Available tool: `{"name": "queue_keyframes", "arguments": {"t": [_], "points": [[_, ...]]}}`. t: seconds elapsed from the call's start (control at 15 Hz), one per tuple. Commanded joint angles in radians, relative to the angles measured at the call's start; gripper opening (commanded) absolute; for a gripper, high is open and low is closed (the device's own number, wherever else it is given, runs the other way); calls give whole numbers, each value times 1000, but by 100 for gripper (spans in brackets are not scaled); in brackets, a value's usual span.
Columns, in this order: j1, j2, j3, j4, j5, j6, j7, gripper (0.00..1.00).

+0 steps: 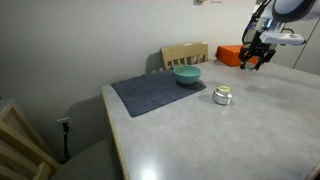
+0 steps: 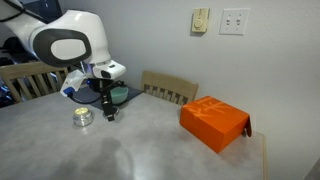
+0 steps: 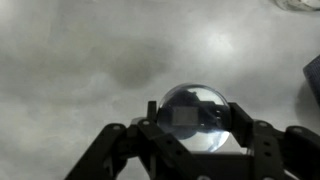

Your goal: Remove the lid from the silver bowl and place it on the table

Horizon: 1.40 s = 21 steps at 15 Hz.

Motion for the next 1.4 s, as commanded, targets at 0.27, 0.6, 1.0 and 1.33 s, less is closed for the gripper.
{"name": "queue_keyframes", "arguments": {"t": [0.27, 0.6, 1.0, 1.33], "points": [[4, 202, -14, 155, 16, 5, -10, 44], [7, 254, -17, 217, 19, -5, -11, 44], [0, 332, -22, 303, 24, -29, -12, 44], [3, 375, -29, 346, 27, -38, -9, 44]]}}
